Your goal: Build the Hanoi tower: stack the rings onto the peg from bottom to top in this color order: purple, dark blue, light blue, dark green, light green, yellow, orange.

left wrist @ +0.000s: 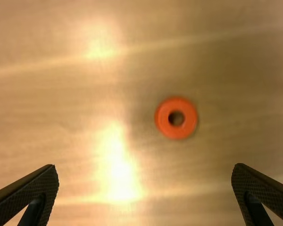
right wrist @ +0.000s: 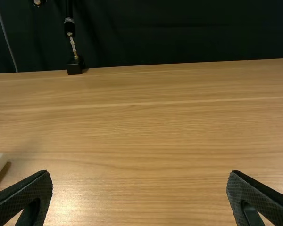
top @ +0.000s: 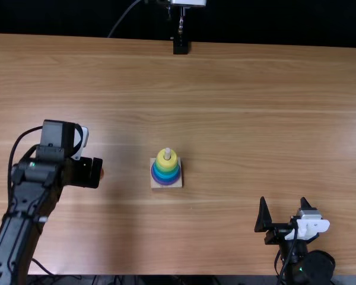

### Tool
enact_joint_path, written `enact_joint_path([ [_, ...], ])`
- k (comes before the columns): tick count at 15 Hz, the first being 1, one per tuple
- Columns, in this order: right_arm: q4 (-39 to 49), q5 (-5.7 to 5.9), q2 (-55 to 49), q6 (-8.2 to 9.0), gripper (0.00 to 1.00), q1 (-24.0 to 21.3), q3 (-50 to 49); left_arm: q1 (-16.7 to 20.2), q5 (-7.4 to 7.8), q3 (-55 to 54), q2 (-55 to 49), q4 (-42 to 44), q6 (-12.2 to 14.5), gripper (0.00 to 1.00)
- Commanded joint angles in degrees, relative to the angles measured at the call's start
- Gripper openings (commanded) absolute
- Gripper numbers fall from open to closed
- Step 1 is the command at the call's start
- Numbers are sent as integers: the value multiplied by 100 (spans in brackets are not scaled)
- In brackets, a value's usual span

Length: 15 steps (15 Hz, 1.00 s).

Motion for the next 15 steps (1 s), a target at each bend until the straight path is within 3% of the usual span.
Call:
enact_joint_path([
  [1,-455,-20,-73,-20,100,-65,-333,33,247,420,445,-379,-45,100],
  [3,-455,-20,-73,-20,100,-65,-333,25,701,640,858,-600,-56,100],
  [4,-455,-20,-73,-20,100,-65,-333,16,827,693,1086,-600,-56,100],
  [13,-455,-20,-73,-20,100,-65,-333,-81,817,816,2080,-452,-24,100],
  [15,-455,-20,-73,-20,100,-65,-333,-81,817,807,2264,-20,-24,100],
])
